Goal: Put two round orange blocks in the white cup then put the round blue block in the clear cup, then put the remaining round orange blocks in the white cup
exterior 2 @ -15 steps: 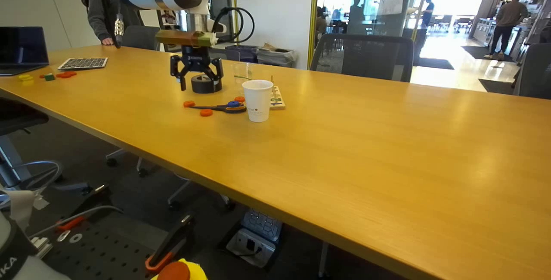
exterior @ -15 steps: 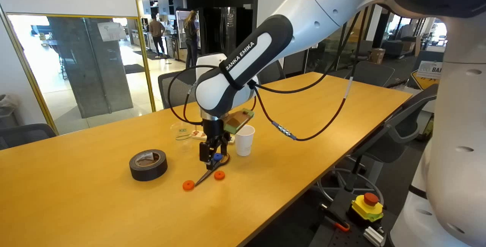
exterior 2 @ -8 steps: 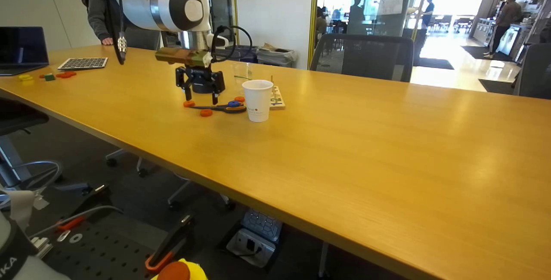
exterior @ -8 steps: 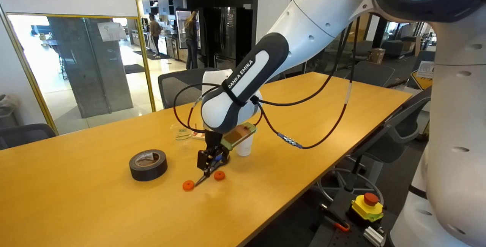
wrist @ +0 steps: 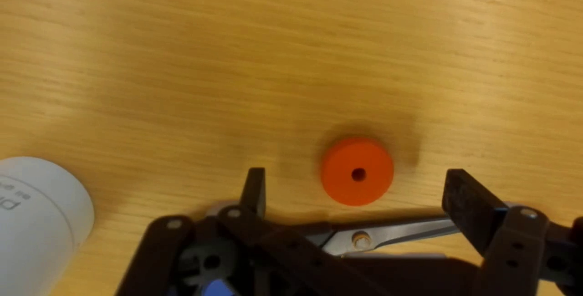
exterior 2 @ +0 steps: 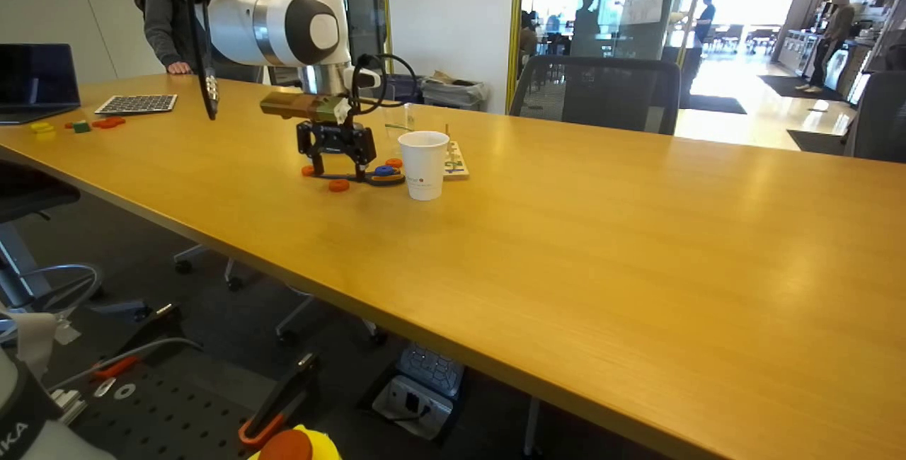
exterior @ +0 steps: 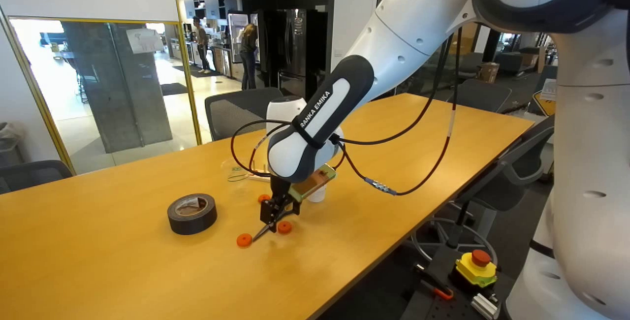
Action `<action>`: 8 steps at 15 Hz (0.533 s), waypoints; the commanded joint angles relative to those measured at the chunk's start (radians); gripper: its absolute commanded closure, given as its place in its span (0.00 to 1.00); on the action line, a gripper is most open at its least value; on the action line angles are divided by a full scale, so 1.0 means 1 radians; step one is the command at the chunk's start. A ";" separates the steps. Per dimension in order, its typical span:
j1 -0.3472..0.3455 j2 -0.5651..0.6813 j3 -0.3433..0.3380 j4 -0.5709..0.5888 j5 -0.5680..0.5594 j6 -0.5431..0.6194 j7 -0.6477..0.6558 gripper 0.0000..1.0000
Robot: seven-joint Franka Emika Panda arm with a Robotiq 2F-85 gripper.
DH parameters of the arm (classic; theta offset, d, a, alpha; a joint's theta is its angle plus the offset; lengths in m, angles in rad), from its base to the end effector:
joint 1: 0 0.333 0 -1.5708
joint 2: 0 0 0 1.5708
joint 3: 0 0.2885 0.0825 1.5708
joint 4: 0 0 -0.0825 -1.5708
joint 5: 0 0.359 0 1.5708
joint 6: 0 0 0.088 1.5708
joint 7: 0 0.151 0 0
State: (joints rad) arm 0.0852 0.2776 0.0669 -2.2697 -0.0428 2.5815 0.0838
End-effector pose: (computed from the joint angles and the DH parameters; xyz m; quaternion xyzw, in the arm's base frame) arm 0.5148 0.0800 0.1890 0.9986 0.0506 0.0177 0.0005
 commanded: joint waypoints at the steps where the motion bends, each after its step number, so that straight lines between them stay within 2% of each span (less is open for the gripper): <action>1: 0.025 0.009 -0.022 0.006 -0.037 0.018 0.051 0.00; 8: 0.036 0.020 -0.027 0.014 -0.056 0.011 0.072 0.00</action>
State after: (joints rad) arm 0.1005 0.2900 0.0558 -2.2696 -0.0736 2.5815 0.1223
